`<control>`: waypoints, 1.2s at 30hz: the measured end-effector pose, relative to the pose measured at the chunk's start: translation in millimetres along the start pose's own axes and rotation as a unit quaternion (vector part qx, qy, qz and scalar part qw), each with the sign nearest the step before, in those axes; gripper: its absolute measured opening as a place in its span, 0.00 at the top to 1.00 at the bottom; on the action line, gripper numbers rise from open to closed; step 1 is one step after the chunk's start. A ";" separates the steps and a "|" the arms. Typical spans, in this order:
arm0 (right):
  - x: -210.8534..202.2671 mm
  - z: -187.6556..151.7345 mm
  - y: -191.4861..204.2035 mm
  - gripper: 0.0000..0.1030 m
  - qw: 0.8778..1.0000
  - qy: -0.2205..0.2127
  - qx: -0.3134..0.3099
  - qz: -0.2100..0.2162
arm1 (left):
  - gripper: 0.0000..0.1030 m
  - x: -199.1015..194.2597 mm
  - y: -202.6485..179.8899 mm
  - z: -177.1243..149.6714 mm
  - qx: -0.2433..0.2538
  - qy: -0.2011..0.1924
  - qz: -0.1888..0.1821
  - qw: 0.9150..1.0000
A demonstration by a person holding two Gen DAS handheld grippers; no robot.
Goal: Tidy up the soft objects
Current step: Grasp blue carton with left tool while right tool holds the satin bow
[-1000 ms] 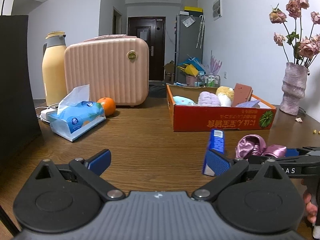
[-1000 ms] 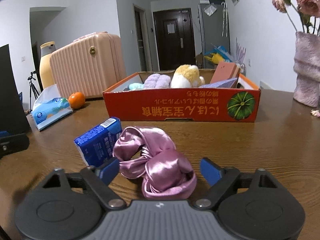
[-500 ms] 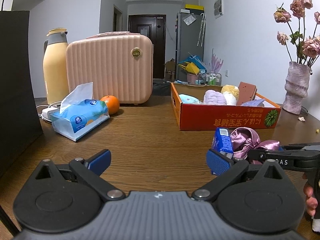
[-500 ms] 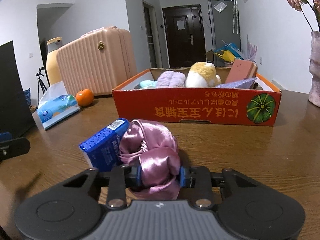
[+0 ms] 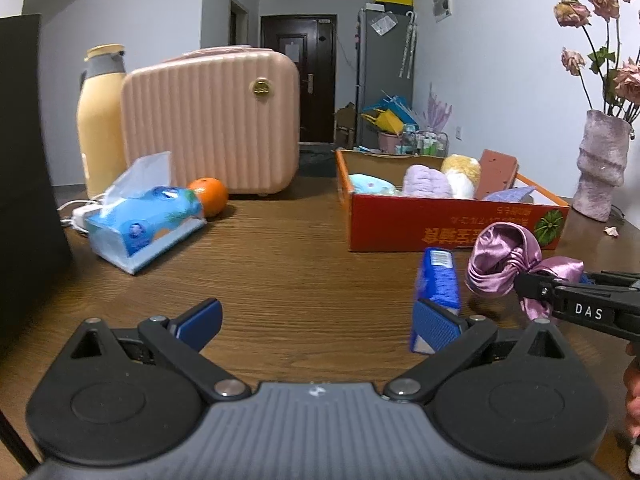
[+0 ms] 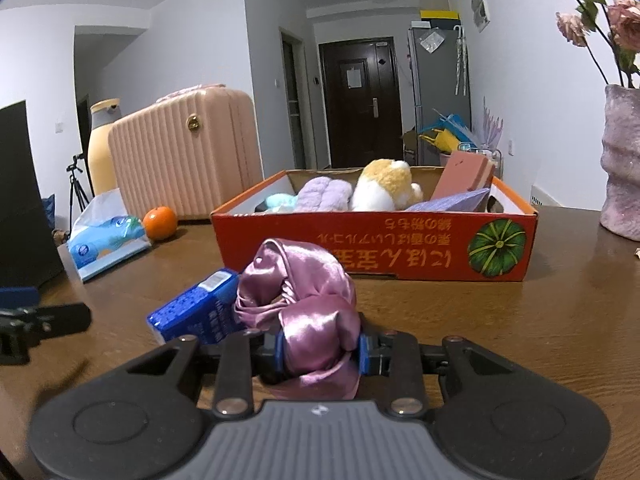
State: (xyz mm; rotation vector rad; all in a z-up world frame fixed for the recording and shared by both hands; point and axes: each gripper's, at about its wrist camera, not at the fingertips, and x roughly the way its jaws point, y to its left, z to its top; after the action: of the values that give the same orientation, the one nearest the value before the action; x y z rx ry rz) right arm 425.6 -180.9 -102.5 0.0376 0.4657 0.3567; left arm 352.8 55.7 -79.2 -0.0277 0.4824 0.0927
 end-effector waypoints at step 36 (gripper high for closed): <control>-1.0 16.0 -96.5 0.70 0.998 -0.039 0.024 -0.036 | 0.69 87.3 -92.5 13.8 0.038 0.074 -0.049 0.995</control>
State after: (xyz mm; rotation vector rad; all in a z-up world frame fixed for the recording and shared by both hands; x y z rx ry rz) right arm 463.5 -271.0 -99.0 0.0812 0.3976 0.2732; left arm 445.0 -28.5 -107.1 0.0163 0.6313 -0.0237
